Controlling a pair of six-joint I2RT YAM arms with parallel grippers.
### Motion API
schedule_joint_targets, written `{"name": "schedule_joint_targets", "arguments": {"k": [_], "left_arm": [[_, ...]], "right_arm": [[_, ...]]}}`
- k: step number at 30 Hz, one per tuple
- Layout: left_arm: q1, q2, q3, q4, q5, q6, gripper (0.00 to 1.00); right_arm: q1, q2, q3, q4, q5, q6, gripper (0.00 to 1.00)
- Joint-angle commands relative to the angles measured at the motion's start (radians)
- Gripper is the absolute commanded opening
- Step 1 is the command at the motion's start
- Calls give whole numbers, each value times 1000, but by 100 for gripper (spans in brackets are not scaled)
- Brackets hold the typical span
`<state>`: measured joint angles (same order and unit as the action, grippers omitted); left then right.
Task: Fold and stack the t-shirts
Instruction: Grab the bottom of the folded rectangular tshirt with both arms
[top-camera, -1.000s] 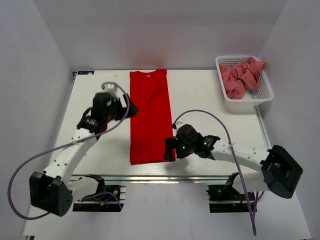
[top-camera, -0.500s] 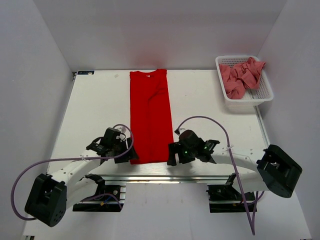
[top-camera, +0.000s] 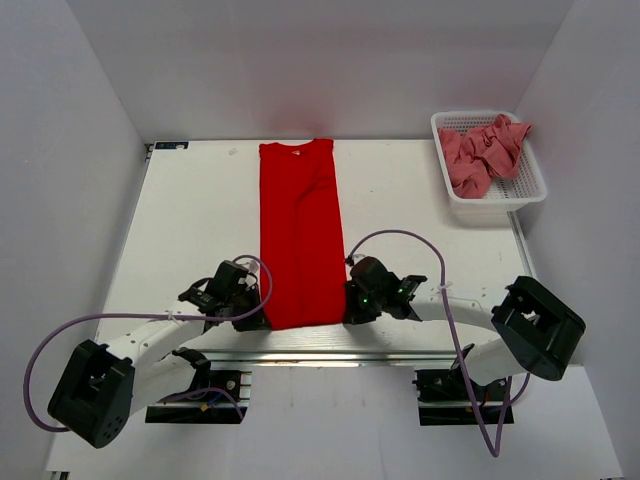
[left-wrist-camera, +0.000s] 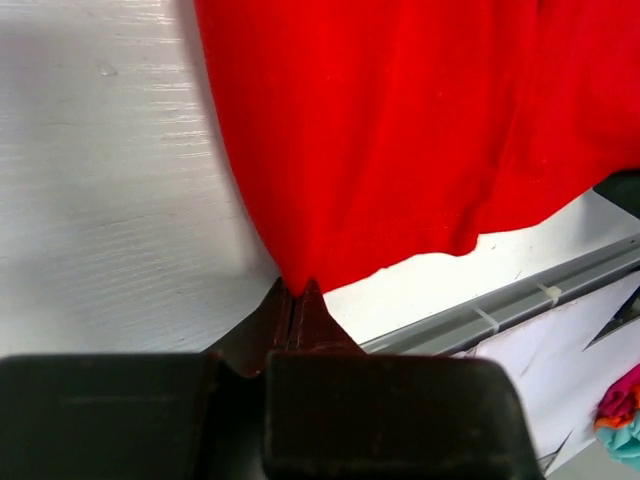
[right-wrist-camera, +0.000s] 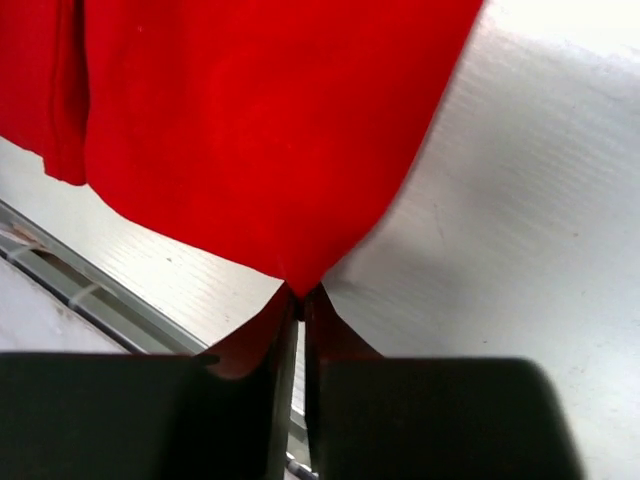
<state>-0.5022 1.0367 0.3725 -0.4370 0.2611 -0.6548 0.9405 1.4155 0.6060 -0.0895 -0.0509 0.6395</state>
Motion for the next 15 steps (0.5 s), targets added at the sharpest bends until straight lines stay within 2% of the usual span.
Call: {"name": "schedule_joint_targets", "arguments": {"k": [1,2,15], "left_arm": [[-6,-18,34,-3,-14,3,0],[-6,-18,55,6,-14,3,0],[14,52,301,63,-56,53,0]], "right_arm": [[-8,0,37,5,37,-24,6],[-6,-1,52,5,42,-30,0],[-49,14,221,-1,273,-104,0]]}}
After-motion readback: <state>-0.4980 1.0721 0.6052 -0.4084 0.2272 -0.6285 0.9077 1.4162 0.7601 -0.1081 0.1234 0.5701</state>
